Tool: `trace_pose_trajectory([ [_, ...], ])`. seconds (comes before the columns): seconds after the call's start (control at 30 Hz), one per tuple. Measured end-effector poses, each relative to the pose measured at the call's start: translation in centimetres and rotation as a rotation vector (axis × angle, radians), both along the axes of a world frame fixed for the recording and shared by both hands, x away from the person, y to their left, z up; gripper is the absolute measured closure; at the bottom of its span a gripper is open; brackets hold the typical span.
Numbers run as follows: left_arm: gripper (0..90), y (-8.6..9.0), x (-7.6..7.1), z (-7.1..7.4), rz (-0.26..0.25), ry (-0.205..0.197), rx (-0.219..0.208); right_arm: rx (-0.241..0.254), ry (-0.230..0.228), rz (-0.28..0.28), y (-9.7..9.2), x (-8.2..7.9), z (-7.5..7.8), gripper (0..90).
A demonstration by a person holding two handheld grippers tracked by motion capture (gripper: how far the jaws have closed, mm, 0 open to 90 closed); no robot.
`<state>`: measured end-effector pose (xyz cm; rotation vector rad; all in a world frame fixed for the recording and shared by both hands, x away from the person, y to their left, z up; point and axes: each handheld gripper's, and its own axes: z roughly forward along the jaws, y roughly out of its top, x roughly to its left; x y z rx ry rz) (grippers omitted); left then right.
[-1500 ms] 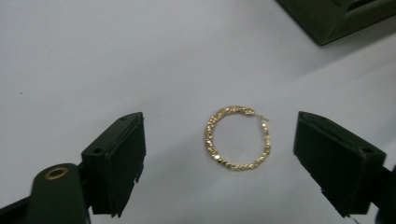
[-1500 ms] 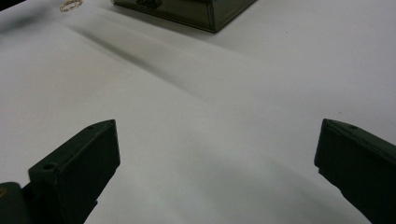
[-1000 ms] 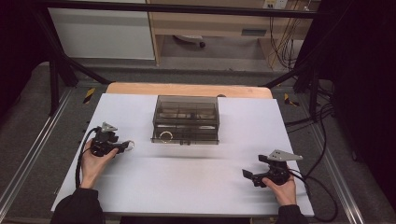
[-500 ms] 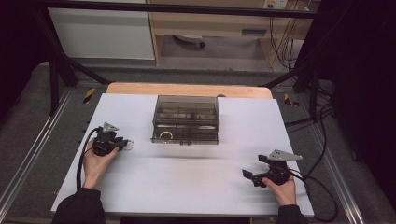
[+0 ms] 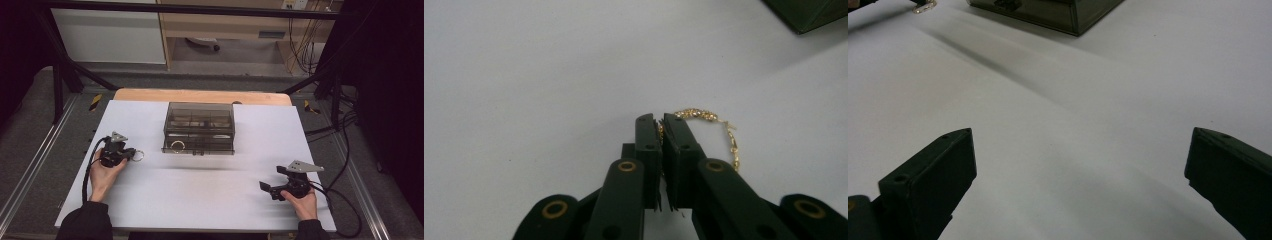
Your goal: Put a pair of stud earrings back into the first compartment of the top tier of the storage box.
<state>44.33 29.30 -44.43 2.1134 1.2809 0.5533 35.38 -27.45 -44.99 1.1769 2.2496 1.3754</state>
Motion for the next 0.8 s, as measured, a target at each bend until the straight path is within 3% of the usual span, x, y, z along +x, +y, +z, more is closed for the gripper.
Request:
trace_pose_trajectory([
  [0.3, 85.5, 0.1, -0.1, 0.1, 0.010, 0.002, -0.015, 0.001, 0.005, -0.001, 0.1, 0.0, 0.0, 0.7],
  [0.53, 85.7, 0.3, -0.6, 0.8, 0.013, -0.013, -0.056, -0.001, 0.006, 0.001, 0.1, 0.0, -0.1, 0.6],
  [0.8, 85.7, 0.3, -1.1, 1.5, 0.008, -0.023, -0.073, 0.001, 0.005, 0.000, 0.1, 0.0, 0.0, 0.6],
])
